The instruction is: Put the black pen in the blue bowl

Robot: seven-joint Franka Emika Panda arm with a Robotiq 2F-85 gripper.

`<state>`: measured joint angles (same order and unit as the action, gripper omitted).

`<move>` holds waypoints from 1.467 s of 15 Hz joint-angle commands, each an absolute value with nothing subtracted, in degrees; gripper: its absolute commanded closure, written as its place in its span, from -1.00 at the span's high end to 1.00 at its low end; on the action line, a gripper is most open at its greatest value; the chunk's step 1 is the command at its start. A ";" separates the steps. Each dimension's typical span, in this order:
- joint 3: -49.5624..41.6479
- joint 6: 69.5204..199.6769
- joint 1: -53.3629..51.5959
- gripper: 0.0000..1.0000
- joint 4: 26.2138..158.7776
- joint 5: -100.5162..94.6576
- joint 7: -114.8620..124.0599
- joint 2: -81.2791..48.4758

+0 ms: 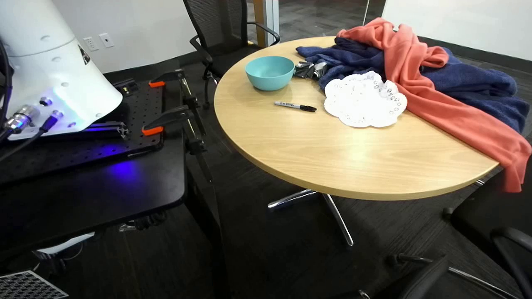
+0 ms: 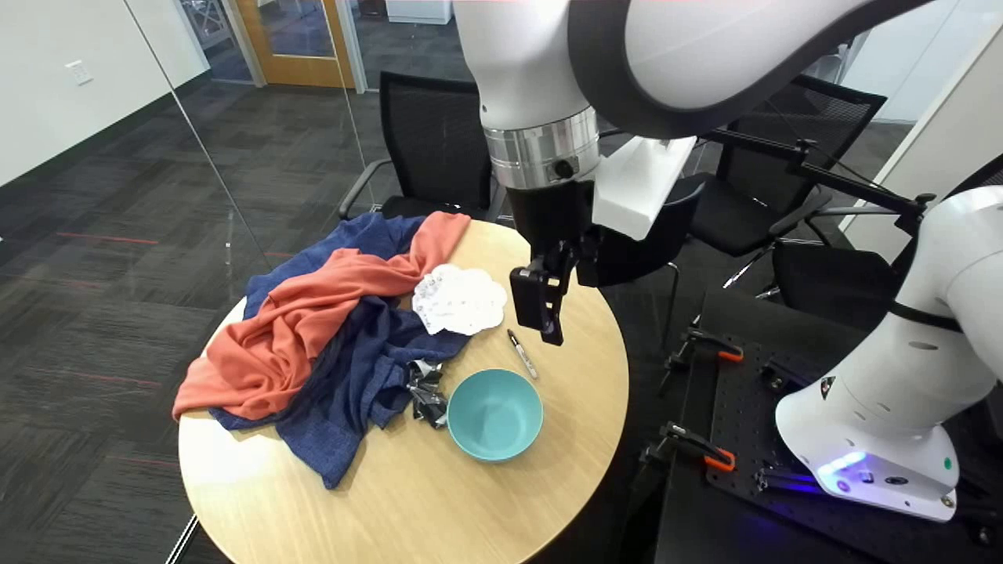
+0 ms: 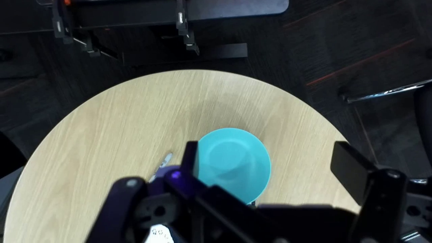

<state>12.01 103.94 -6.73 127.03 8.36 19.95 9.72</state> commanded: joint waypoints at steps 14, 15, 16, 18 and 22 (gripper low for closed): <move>3.68 138.37 -0.83 1.00 134.42 -0.91 30.38 -1.48; 3.01 141.01 -0.81 1.00 134.69 -0.51 30.16 -3.41; 2.34 143.40 -0.95 1.00 134.93 -0.83 30.41 -5.18; 0.81 148.15 -1.34 1.00 134.95 -1.06 30.86 -9.10; -2.89 155.27 -2.46 1.00 134.28 -1.13 30.78 -16.05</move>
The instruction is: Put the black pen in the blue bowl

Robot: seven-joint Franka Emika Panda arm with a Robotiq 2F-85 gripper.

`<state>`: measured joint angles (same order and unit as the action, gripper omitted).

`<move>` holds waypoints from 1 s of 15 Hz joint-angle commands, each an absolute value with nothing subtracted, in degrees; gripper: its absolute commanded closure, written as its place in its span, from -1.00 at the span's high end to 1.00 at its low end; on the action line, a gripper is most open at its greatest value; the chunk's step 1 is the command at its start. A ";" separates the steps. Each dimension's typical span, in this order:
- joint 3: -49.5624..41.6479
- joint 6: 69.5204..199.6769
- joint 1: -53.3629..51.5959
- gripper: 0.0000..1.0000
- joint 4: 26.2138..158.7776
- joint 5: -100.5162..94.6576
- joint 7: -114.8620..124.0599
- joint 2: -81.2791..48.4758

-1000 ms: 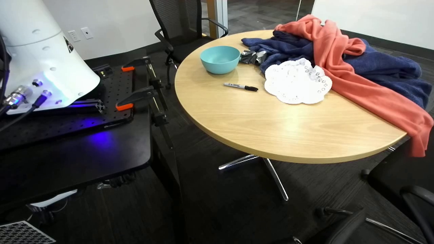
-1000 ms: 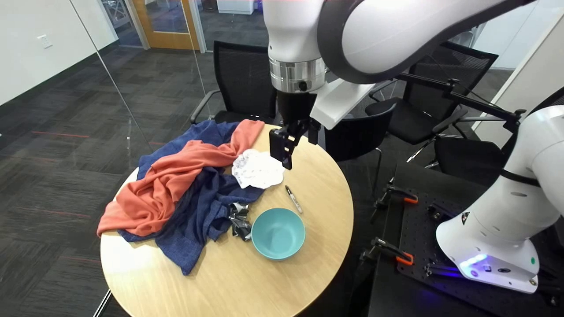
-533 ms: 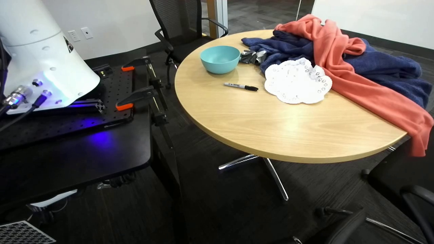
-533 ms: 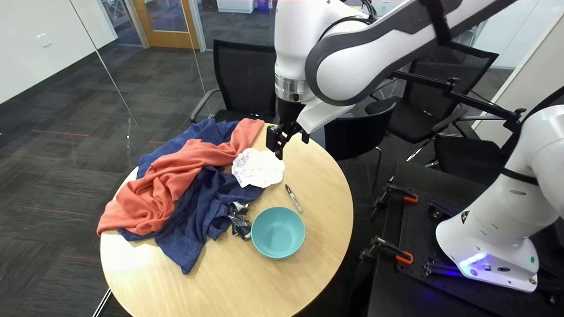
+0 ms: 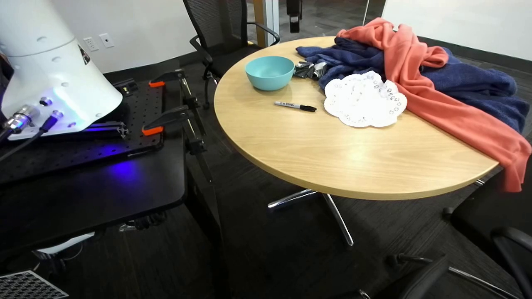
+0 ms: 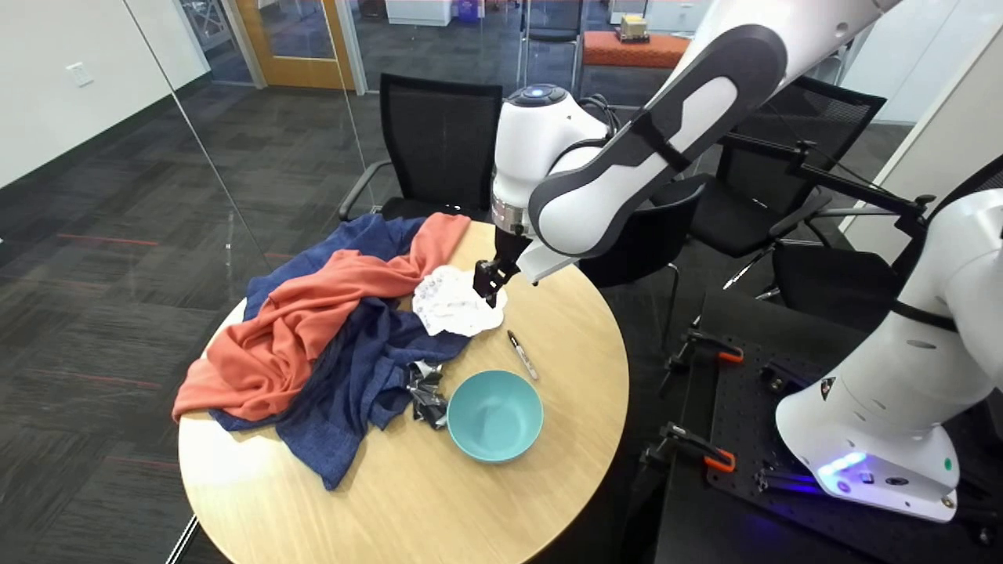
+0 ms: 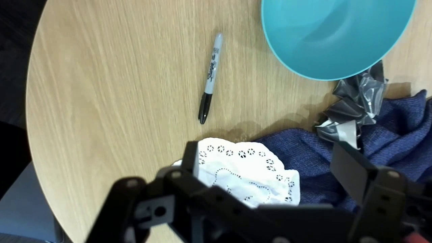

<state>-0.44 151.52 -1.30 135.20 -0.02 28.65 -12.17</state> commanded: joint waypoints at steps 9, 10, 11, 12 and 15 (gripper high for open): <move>-5.92 157.11 -3.35 1.00 134.15 1.75 27.75 -21.05; -5.91 157.11 -3.39 1.00 134.13 1.75 27.75 -21.04; -5.91 157.11 -3.41 1.00 134.11 1.75 27.75 -21.04; -5.91 157.11 -3.43 1.00 134.10 1.74 27.75 -21.04; -5.15 157.02 -2.79 1.00 132.15 3.65 27.59 -23.87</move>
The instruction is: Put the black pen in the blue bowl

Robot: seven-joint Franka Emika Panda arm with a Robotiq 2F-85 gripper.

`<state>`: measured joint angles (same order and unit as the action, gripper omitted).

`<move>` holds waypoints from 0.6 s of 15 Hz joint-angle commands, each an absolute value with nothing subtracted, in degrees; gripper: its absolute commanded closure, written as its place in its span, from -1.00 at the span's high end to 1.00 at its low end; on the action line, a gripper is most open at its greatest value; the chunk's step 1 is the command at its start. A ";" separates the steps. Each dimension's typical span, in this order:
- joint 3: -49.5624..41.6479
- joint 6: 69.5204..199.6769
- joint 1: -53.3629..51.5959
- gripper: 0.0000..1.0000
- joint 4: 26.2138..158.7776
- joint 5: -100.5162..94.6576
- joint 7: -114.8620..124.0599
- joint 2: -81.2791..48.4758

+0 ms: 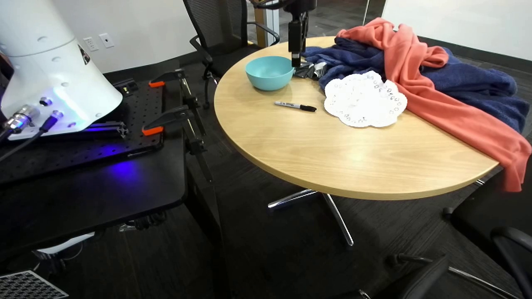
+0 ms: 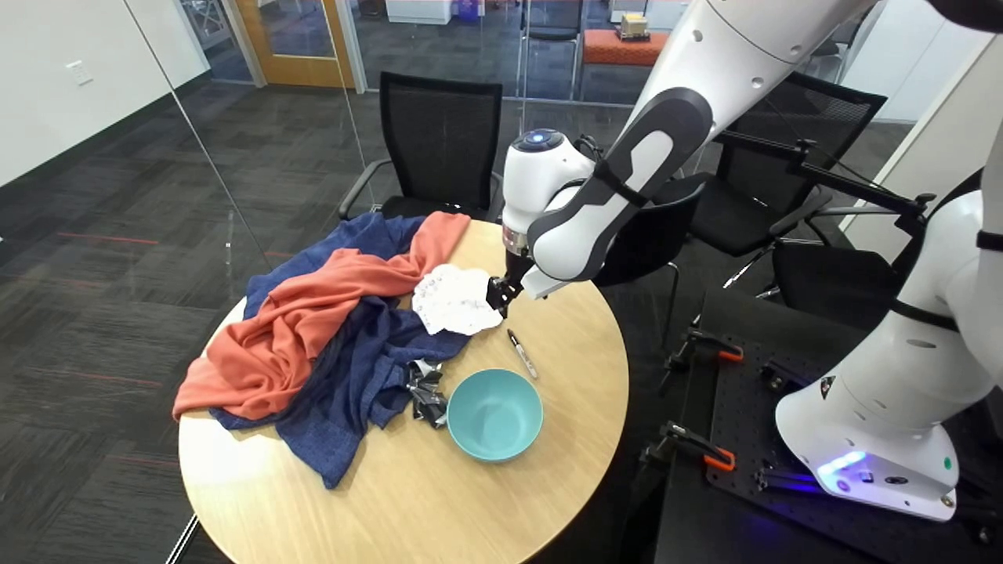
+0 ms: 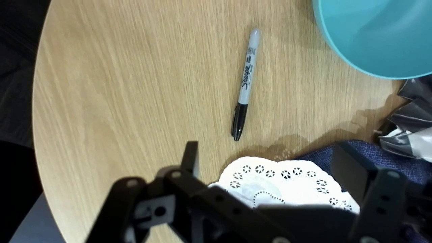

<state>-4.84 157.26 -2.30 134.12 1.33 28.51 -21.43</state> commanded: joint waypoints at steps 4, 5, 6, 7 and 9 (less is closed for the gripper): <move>-5.63 158.35 -3.05 1.00 130.19 5.71 28.43 -27.87; -5.80 158.75 -3.16 1.00 129.62 6.10 28.60 -28.91; -5.88 158.98 -3.14 1.00 128.94 6.63 28.65 -29.99; -5.85 159.18 -3.05 1.00 128.35 7.26 28.56 -30.97; -5.74 160.17 -2.87 1.00 127.28 8.40 28.22 -33.01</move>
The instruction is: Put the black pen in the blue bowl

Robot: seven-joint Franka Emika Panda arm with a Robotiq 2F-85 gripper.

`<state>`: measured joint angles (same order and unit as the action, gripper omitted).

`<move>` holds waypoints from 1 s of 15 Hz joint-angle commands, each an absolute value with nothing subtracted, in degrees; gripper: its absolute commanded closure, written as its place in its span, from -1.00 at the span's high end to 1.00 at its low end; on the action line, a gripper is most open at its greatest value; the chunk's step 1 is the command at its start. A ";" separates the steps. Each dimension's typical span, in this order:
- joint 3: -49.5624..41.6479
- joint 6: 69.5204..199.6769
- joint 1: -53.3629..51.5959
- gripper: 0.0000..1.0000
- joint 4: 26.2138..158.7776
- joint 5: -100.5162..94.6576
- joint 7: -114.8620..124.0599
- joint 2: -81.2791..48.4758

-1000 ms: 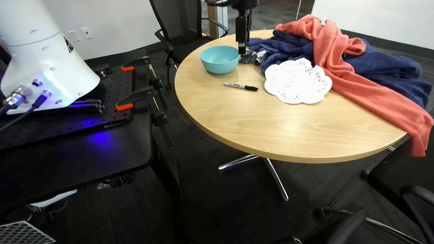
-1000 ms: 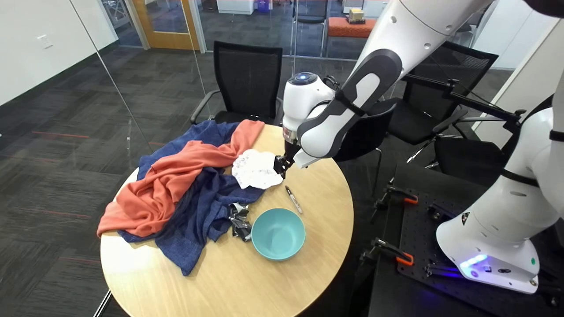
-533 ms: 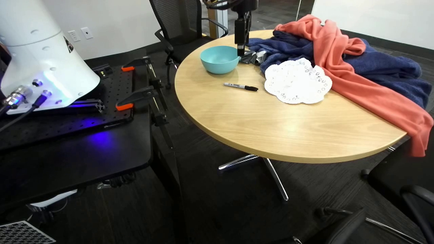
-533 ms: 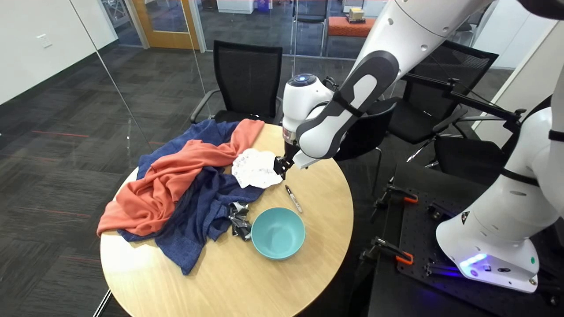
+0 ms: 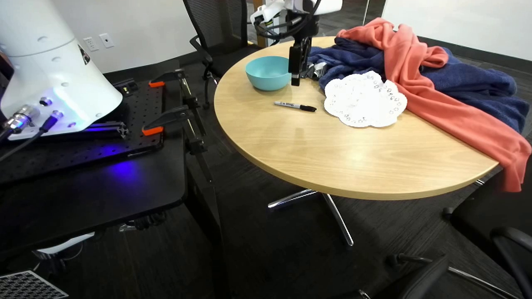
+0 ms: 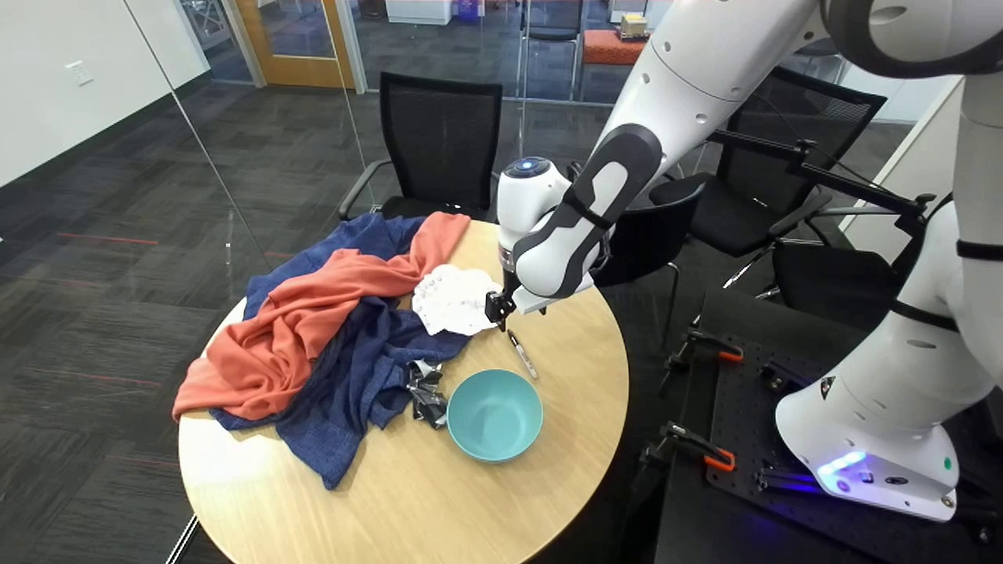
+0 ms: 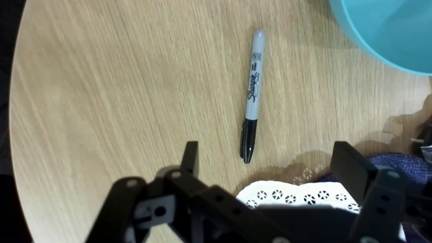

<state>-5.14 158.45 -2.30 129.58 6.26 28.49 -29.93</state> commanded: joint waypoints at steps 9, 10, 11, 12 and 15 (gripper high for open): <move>-6.16 160.64 -4.00 1.00 122.35 10.68 28.57 -41.28; -6.27 160.61 -4.13 1.00 121.86 10.77 28.62 -41.96; -6.32 160.66 -4.16 1.00 121.43 10.87 28.58 -42.60; -6.38 160.66 -4.20 1.00 121.04 10.93 28.57 -43.10; -6.51 160.88 -4.15 0.50 119.98 11.19 28.55 -44.58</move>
